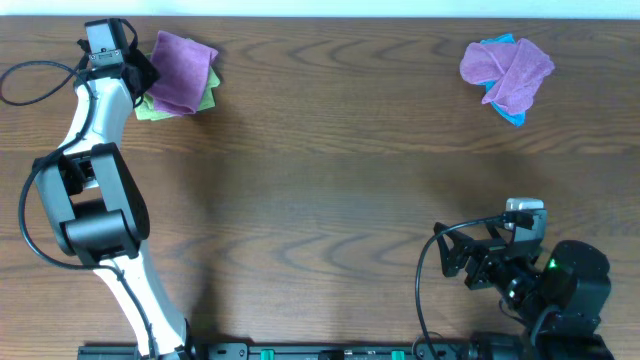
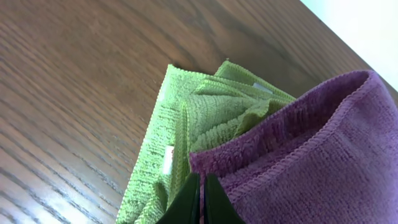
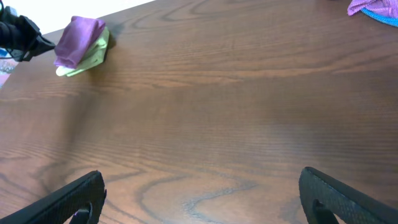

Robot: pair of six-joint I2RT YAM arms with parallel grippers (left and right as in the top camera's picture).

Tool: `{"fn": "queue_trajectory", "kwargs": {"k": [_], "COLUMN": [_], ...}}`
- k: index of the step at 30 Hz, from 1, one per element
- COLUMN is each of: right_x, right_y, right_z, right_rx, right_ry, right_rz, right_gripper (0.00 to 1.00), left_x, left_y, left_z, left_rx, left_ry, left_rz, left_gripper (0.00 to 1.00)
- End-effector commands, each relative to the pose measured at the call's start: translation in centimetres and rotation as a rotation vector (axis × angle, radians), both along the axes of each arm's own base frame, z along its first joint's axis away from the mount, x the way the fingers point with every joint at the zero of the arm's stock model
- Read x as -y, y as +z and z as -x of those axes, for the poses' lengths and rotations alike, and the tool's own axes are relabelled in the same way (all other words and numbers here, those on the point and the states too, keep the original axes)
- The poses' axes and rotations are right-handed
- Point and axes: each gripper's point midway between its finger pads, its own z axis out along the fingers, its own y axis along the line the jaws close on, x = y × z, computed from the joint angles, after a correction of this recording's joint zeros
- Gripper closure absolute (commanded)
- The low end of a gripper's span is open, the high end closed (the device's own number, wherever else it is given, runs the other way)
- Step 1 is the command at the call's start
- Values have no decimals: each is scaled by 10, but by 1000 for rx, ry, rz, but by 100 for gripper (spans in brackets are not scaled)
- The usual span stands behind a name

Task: Fold the cloth

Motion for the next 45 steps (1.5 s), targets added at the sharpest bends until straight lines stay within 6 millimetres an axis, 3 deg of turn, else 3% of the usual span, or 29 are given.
{"fn": "queue_trajectory", "kwargs": {"k": [1,9,20,26,29,31,33,35,39,45], "right_x": [1,1,1,1,1,1,1,1,1,1], "right_y": [-2,-2,-2,-2,-2,-2,-2,-2,-2,-2], "right_z": [0,0,0,0,0,0,0,0,0,0], "right_rx": [-7,-7,-7,-7,-7,-7,-7,-7,-7,-7], "right_ry": [-12,-12,-12,-12,-12,-12,-12,-12,-12,-12], "right_rz": [-9,-9,-9,-9,-9,-9,-9,-9,-9,-9], "right_gripper": [1,1,1,1,1,1,1,1,1,1], "left_x": [-5,-4,-11,-6,-3,-1,0,4,12,30], "left_y": [-4,-27,-22,19,48,65,81,96,111,118], "left_z": [0,6,5,1,7,13,21,31,48,76], "left_rx": [-13,-65,-55,-5,22,31,34,30,8,-62], "left_ry": [18,18,24,-62,-71,-74,-74,-89,-125,-201], "left_rz": [-12,0,-30,-86,-90,-94,-95,-102,-92,-45], "left_gripper": [94,94,92,80,68,54,25,6,4,5]}}
